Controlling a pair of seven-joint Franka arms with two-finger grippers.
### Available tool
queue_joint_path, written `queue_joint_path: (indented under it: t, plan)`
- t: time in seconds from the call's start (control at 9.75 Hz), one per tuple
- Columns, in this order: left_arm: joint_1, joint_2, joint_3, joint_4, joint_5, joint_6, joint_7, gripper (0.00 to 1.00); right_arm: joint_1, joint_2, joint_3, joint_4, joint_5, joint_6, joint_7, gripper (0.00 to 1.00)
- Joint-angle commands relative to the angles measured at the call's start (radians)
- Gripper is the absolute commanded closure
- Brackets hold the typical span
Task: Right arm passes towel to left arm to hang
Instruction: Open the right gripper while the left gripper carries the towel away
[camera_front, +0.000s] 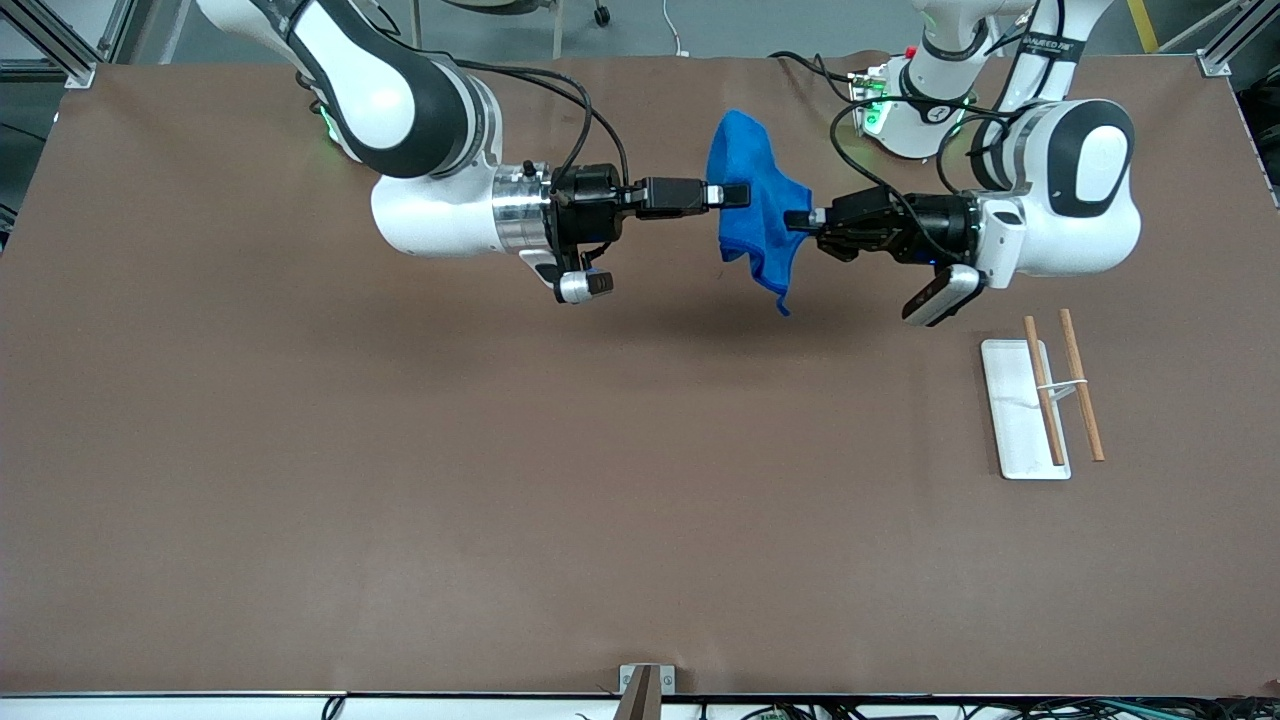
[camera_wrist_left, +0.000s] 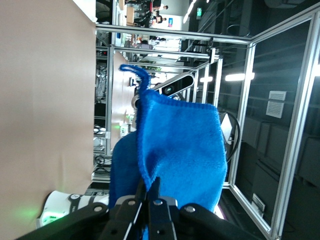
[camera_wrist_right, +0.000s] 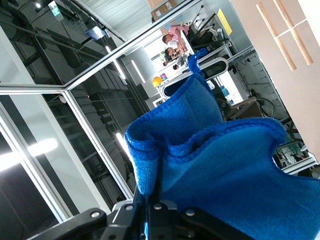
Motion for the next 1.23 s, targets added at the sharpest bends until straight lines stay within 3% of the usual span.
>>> queue_joint_path:
  t: [0.0, 0.1, 0.51, 0.82, 1.03, 1.13]
  plan:
    - [0.019, 0.010, -0.006, 0.025, 0.116, 0.023, -0.035, 1.00, -0.006, 0.002, -0.005, 0.001, -0.002, 0.003, -0.015, 0.15]
    - [0.026, 0.010, 0.000, 0.042, 0.188, 0.023, -0.052, 1.00, -0.014, 0.002, -0.010, 0.000, -0.099, 0.025, -0.011, 0.00]
    - [0.032, 0.010, 0.084, 0.134, 0.478, 0.018, -0.099, 1.00, -0.162, -0.012, -0.010, -0.037, -0.768, 0.026, 0.188, 0.00]
    - [0.032, 0.018, 0.211, 0.208, 0.715, 0.015, -0.081, 1.00, -0.318, -0.039, -0.011, -0.059, -1.284, -0.103, 0.371, 0.00]
    - [0.032, 0.027, 0.316, 0.249, 0.859, 0.015, -0.026, 1.00, -0.441, -0.074, -0.011, -0.059, -1.550, -0.186, 0.373, 0.00]
    - [0.033, 0.064, 0.366, 0.280, 0.891, 0.015, -0.014, 1.00, -0.468, -0.096, -0.045, -0.057, -1.670, -0.206, 0.373, 0.00]
